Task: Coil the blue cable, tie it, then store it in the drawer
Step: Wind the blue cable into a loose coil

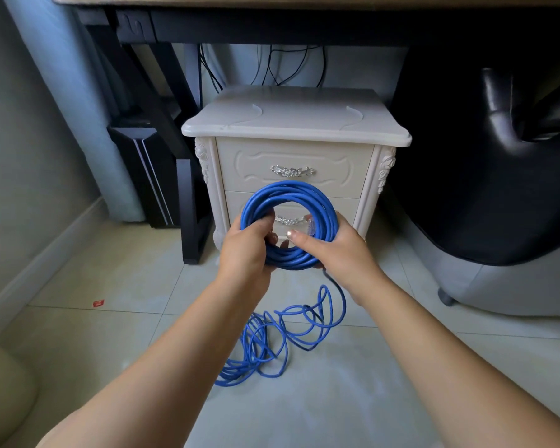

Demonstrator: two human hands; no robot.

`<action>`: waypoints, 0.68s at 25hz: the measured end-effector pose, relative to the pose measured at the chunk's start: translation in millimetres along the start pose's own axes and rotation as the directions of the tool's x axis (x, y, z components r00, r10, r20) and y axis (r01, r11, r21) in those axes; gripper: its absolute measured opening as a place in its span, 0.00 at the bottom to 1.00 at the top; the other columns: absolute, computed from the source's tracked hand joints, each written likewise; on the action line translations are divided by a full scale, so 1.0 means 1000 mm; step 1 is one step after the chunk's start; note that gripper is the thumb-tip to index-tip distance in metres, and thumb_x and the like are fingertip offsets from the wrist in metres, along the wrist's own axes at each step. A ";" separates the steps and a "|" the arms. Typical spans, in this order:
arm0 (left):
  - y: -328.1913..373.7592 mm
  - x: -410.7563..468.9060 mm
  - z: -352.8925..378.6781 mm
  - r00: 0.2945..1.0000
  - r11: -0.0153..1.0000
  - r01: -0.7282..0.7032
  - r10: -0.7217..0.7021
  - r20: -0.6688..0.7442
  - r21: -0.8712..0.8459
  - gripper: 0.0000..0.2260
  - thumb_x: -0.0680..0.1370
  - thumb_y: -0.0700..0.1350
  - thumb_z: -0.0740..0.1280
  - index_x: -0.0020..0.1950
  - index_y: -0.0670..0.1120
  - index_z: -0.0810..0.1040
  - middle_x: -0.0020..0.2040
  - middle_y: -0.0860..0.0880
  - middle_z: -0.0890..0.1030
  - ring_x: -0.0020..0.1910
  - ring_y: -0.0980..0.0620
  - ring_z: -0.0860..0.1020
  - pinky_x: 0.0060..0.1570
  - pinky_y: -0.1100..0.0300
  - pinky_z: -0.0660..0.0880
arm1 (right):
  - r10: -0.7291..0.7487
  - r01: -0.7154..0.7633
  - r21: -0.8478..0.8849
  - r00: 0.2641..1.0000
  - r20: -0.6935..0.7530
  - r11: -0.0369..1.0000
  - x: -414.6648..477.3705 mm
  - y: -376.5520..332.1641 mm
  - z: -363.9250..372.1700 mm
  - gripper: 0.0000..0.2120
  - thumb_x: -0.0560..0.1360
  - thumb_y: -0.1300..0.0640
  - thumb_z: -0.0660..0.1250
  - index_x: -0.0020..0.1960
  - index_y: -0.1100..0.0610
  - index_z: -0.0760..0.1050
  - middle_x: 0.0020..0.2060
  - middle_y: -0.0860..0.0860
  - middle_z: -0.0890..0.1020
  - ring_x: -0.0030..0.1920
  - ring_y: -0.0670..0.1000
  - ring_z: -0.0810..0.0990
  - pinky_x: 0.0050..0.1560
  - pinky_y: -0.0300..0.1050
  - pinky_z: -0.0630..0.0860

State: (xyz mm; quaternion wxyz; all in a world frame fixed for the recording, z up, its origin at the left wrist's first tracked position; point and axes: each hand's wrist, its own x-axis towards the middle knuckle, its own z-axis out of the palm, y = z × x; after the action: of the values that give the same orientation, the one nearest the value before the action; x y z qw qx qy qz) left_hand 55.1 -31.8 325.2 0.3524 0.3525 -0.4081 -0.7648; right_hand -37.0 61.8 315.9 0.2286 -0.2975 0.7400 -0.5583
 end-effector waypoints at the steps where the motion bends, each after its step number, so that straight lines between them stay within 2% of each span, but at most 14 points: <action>1: -0.001 0.001 0.001 1.000 0.999 0.011 -0.011 -0.008 -0.037 0.06 0.80 0.39 0.65 0.46 0.49 0.78 0.30 0.51 0.70 0.31 0.54 0.68 0.39 0.56 0.73 | 0.014 -0.013 0.045 1.000 -0.015 0.999 0.002 0.000 0.003 0.16 0.70 0.47 0.75 0.52 0.52 0.75 0.43 0.48 0.81 0.41 0.45 0.81 0.43 0.41 0.78; 3: -0.005 0.001 0.002 0.998 0.993 0.055 -0.057 -0.016 -0.107 0.04 0.80 0.39 0.65 0.47 0.47 0.77 0.31 0.49 0.69 0.30 0.54 0.69 0.37 0.56 0.75 | 0.063 -0.056 0.147 0.997 -0.041 0.988 0.006 0.002 0.008 0.12 0.71 0.52 0.74 0.51 0.56 0.76 0.41 0.52 0.82 0.40 0.47 0.82 0.43 0.42 0.79; 4: -0.009 0.000 0.002 0.997 0.989 0.077 -0.079 -0.009 -0.125 0.04 0.80 0.40 0.65 0.46 0.46 0.76 0.32 0.49 0.70 0.29 0.54 0.71 0.40 0.54 0.77 | 0.088 -0.077 0.185 0.995 -0.050 0.980 0.009 0.004 0.010 0.10 0.71 0.56 0.74 0.49 0.57 0.76 0.40 0.54 0.82 0.40 0.51 0.83 0.46 0.47 0.80; 6: -0.016 0.004 -0.001 0.995 0.996 0.095 -0.095 -0.020 -0.003 0.04 0.80 0.42 0.66 0.45 0.45 0.77 0.34 0.48 0.74 0.31 0.53 0.75 0.49 0.51 0.78 | 0.121 -0.108 0.177 0.990 -0.067 0.978 0.016 0.008 0.011 0.09 0.68 0.59 0.73 0.45 0.55 0.74 0.35 0.53 0.81 0.39 0.56 0.82 0.43 0.55 0.81; 8: -0.014 0.013 -0.007 0.994 0.980 0.106 -0.106 -0.006 0.170 0.02 0.78 0.43 0.69 0.47 0.46 0.79 0.41 0.49 0.82 0.41 0.52 0.80 0.55 0.52 0.77 | 0.110 -0.100 0.111 0.991 -0.083 0.989 0.023 0.009 0.008 0.11 0.67 0.63 0.71 0.44 0.53 0.72 0.30 0.47 0.80 0.36 0.55 0.82 0.41 0.59 0.82; 10: -0.008 0.020 -0.010 0.989 0.971 0.103 -0.124 0.086 0.216 0.05 0.77 0.40 0.69 0.52 0.45 0.81 0.46 0.48 0.83 0.46 0.51 0.80 0.51 0.55 0.77 | 0.059 -0.057 0.030 0.995 -0.082 0.998 0.028 0.009 0.003 0.12 0.66 0.65 0.70 0.44 0.53 0.72 0.31 0.48 0.78 0.36 0.59 0.81 0.39 0.61 0.82; 12: -0.001 0.026 -0.011 0.987 0.944 -0.020 -0.035 0.159 0.329 0.08 0.75 0.39 0.70 0.54 0.46 0.81 0.43 0.50 0.82 0.43 0.54 0.79 0.45 0.63 0.75 | 0.010 -0.014 -0.061 0.998 -0.060 0.998 0.031 0.008 -0.003 0.12 0.67 0.65 0.71 0.44 0.53 0.71 0.33 0.50 0.75 0.34 0.57 0.77 0.35 0.52 0.82; 14: 0.001 0.027 -0.011 0.959 0.810 -0.246 0.124 0.255 0.532 0.12 0.74 0.37 0.71 0.54 0.51 0.80 0.40 0.55 0.82 0.38 0.59 0.78 0.38 0.71 0.73 | -0.053 0.047 -0.183 0.998 -0.027 0.982 0.031 0.007 -0.005 0.12 0.69 0.64 0.69 0.45 0.51 0.70 0.34 0.49 0.75 0.34 0.53 0.74 0.32 0.44 0.76; 17: 0.001 0.026 -0.013 0.873 0.519 -0.484 0.232 0.429 0.704 0.15 0.72 0.38 0.70 0.55 0.54 0.78 0.43 0.57 0.82 0.39 0.63 0.79 0.39 0.73 0.72 | -0.196 0.208 -0.468 0.978 0.075 0.859 0.026 0.004 -0.004 0.11 0.71 0.62 0.66 0.46 0.50 0.67 0.37 0.50 0.77 0.40 0.58 0.76 0.39 0.49 0.73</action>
State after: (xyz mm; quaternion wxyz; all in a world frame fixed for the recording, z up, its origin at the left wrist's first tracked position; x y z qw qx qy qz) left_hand 53.0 -58.4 314.1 0.2477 0.2660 -0.8139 -0.4533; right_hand -59.3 47.4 312.7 0.0984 -0.4268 0.8156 -0.3781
